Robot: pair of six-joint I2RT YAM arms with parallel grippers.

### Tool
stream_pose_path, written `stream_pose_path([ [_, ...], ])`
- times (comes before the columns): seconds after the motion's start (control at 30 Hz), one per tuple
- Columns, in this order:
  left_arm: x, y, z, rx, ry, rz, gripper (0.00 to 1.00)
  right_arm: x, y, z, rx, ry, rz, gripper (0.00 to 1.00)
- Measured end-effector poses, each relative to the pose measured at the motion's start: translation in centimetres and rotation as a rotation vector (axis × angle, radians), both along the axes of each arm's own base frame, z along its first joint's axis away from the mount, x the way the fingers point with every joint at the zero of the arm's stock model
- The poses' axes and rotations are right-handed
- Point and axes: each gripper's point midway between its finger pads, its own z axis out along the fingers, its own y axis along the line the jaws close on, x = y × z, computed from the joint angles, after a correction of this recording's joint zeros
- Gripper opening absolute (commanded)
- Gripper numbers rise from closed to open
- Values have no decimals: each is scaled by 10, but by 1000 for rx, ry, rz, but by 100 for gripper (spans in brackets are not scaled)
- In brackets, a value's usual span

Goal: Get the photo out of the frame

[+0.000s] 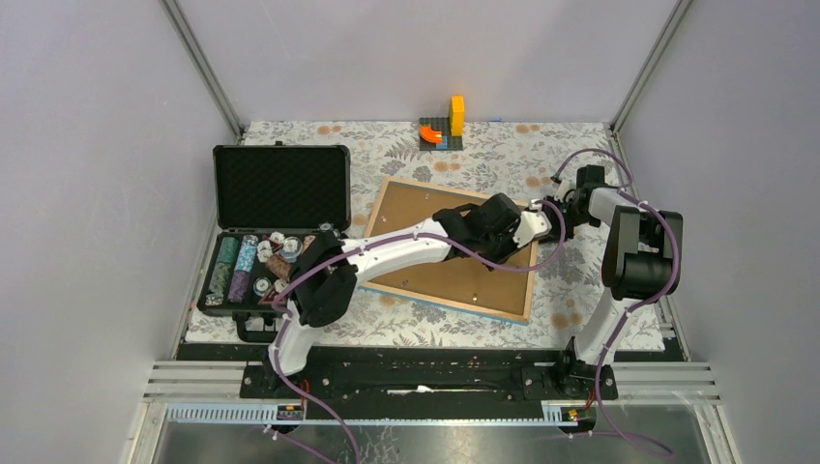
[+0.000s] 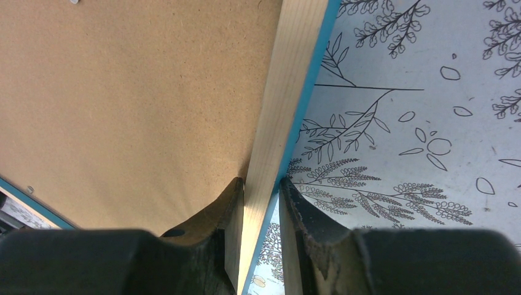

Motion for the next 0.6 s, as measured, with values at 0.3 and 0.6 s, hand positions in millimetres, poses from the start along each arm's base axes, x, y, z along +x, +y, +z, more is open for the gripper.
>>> stream_pose_path([
  [0.3, 18, 26, 9, 14, 32, 50, 0, 0, 0, 0, 0, 0, 1, 19],
  [0.6, 68, 108, 104, -135, -54, 215, 0, 0, -1, 1, -7, 2, 10, 18],
])
